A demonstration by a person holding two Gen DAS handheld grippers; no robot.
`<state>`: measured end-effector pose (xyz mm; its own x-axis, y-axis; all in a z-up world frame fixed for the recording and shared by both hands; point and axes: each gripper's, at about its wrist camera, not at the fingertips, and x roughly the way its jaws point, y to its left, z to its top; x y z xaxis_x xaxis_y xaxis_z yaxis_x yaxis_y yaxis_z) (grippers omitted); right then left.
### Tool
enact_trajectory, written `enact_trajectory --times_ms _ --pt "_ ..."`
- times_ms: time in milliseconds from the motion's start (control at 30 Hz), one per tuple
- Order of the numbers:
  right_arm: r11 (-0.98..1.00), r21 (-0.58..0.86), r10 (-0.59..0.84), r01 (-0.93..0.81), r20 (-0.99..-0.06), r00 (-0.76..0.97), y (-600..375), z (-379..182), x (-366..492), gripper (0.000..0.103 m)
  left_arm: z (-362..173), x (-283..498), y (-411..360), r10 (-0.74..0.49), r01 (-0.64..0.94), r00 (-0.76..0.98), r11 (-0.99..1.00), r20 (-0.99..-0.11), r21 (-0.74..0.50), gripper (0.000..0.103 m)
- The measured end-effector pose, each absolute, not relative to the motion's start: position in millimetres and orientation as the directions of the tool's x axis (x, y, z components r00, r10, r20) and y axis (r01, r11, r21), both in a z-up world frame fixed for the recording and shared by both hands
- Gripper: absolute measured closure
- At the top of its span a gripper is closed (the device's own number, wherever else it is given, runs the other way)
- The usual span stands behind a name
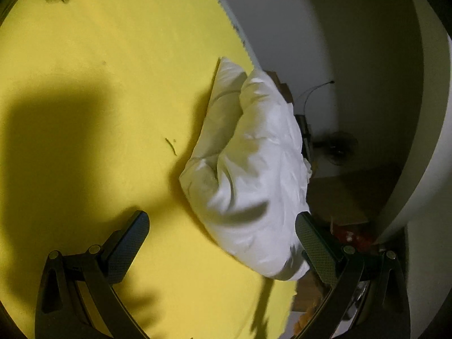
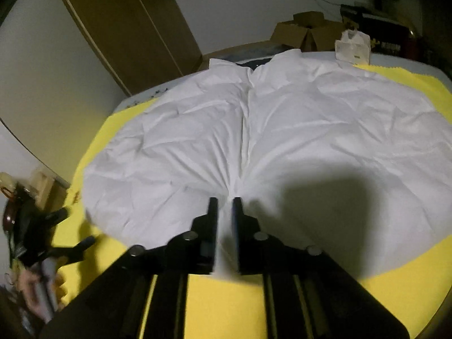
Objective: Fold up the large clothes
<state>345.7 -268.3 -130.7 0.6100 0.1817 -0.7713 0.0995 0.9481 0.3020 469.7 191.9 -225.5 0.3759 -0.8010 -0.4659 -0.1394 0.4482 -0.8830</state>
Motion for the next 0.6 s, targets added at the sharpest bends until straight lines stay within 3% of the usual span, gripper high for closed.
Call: enact_trajectory --times_ms 67,300,600 --pt "0.941 0.326 0.207 0.091 -0.766 0.609 -273.1 -128.5 339.2 0.071 -226.8 481.2 186.9 -0.828 -0.124 0.367 0.408 -0.424 -0.905 0.000" --pt "0.941 0.323 0.196 0.096 -0.754 0.627 -277.3 -128.8 343.1 0.054 -231.8 513.3 171.5 -0.892 -0.126 0.299 0.314 -0.338 -0.941 0.000" --pt "0.949 0.303 0.185 0.086 -0.758 0.626 -277.6 -129.4 362.8 0.048 -231.8 528.6 168.3 -0.914 -0.124 0.254 0.294 -0.317 -0.948 0.000"
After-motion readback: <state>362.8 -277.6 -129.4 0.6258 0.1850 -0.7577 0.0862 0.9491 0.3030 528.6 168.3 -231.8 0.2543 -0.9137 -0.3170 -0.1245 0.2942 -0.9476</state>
